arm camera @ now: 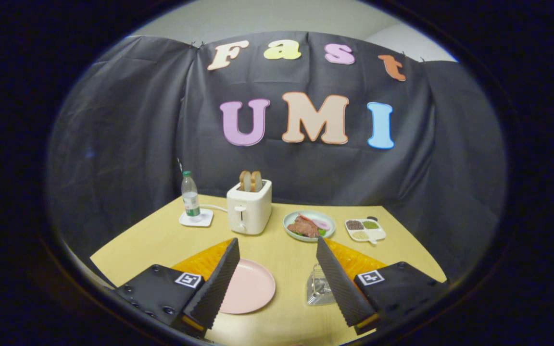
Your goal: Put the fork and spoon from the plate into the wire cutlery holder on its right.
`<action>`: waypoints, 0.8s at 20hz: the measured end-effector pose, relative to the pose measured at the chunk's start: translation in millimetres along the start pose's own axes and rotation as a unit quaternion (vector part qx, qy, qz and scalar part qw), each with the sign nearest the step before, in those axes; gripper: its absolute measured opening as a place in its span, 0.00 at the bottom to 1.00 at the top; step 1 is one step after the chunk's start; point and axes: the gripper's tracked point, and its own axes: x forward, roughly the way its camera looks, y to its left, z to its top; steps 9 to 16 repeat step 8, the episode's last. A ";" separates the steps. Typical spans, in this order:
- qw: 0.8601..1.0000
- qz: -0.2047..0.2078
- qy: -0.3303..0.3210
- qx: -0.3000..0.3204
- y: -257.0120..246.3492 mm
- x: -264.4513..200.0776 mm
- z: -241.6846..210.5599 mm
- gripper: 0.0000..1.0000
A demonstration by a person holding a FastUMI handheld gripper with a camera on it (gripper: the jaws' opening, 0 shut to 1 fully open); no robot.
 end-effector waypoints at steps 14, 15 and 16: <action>0.999 -0.001 -0.032 0.018 -1.9 7.6 37.4 1.00; 0.999 -0.001 -0.032 0.018 -1.9 7.6 37.4 1.00; 0.999 -0.001 -0.032 0.018 -1.9 7.6 37.4 1.00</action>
